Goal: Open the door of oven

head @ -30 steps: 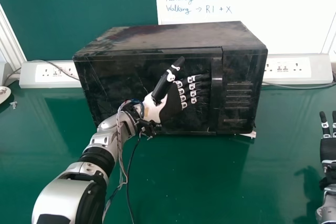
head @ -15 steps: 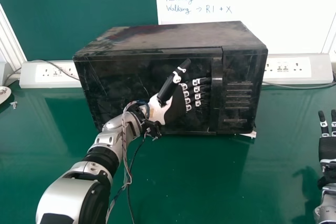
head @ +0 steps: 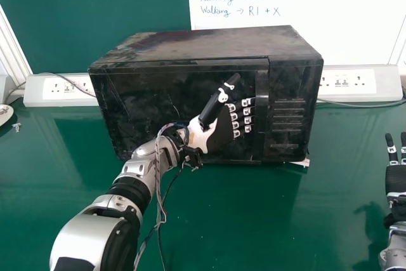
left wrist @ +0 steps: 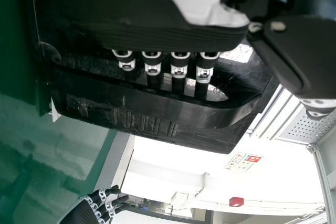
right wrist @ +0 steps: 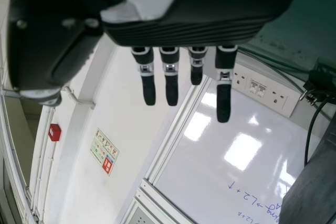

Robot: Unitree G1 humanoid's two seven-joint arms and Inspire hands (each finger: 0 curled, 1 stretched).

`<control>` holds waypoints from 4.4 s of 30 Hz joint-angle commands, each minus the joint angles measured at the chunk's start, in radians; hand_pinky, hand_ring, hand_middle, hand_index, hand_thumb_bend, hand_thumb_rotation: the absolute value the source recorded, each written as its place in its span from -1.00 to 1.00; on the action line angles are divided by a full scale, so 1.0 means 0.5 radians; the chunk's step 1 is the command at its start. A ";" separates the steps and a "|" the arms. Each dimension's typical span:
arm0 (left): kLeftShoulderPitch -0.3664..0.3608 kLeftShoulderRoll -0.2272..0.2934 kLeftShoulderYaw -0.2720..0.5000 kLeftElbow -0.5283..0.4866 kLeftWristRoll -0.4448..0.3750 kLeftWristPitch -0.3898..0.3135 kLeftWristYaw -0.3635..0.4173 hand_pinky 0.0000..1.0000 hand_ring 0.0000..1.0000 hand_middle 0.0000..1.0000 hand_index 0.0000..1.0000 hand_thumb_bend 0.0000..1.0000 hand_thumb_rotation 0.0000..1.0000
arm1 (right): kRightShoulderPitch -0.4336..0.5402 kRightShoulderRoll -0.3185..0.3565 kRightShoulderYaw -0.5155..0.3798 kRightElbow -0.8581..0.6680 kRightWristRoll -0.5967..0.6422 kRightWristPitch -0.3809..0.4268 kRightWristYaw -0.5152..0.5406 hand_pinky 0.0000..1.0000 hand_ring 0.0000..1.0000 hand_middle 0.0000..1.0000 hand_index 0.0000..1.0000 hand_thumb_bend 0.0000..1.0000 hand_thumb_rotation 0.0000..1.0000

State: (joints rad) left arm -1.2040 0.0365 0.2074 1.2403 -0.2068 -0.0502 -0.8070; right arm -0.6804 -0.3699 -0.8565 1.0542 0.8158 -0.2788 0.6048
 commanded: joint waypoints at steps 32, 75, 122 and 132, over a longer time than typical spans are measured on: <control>-0.165 -0.122 -0.015 0.065 0.030 0.086 -0.044 0.05 0.50 0.66 0.70 0.72 0.72 | 0.016 0.033 0.006 -0.029 0.009 -0.009 -0.019 0.75 0.92 0.86 0.75 1.00 0.83; -0.200 -0.016 -0.093 0.035 0.208 0.022 -0.277 -0.15 0.28 0.45 0.63 0.67 0.71 | 0.022 0.051 0.014 -0.080 0.002 0.001 -0.087 0.31 0.54 0.58 0.64 1.00 0.83; 0.063 0.349 -0.147 -0.174 0.184 -0.304 -0.887 -0.17 0.17 0.33 0.54 0.66 0.81 | 0.021 0.002 0.007 -0.025 -0.004 0.022 -0.074 0.16 0.37 0.53 0.67 1.00 0.82; 0.121 0.351 -0.166 -0.253 0.076 -0.267 -1.207 -0.14 0.18 0.34 0.48 0.64 0.82 | 0.020 0.009 0.010 -0.030 -0.005 0.021 -0.069 0.16 0.38 0.57 0.68 1.00 0.86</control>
State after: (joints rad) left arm -1.1648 0.1994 0.1356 1.1292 -0.1606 -0.1946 -1.3782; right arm -0.6804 -0.3641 -0.8555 1.0370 0.8149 -0.2660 0.5666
